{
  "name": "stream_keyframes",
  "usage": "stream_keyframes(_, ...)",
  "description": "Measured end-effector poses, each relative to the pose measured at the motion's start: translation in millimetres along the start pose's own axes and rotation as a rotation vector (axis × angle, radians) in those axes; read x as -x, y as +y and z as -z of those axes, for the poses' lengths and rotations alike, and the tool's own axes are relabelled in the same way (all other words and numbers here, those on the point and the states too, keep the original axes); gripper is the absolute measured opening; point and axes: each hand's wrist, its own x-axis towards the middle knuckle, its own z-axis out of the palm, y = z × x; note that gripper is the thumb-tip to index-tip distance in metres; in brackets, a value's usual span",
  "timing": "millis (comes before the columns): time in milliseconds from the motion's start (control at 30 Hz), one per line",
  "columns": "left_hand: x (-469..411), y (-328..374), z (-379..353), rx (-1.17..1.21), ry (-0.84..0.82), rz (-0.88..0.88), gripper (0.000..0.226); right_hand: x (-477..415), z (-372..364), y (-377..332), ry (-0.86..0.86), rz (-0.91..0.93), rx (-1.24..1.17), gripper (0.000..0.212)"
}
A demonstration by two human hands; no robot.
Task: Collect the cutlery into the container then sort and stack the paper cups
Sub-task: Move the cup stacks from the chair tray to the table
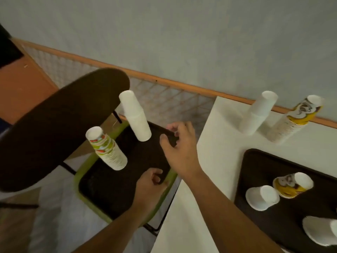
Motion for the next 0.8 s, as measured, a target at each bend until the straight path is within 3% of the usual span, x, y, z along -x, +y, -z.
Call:
stream_keyframes(200, -15, -82, 73, -0.125, 0.025, 0.173, 0.032, 22, -102, -7, -0.319, -0.092, 0.02, 0.06)
stream_keyframes(433, -69, -121, 124, 0.025, 0.15, 0.251, 0.091, 13, -180, -1, -0.486, -0.18, 0.091, 0.1)
stream_keyframes(567, -99, -122, 134, -0.043, 0.118, 0.167, 0.114, 2, -208, -1, -0.454, -0.166, 0.109, 0.097)
stream_keyframes(800, -123, -120, 130, -0.104, 0.074, 0.049, 0.096, -2, -219, 3, -0.437, -0.137, 0.147, 0.068)
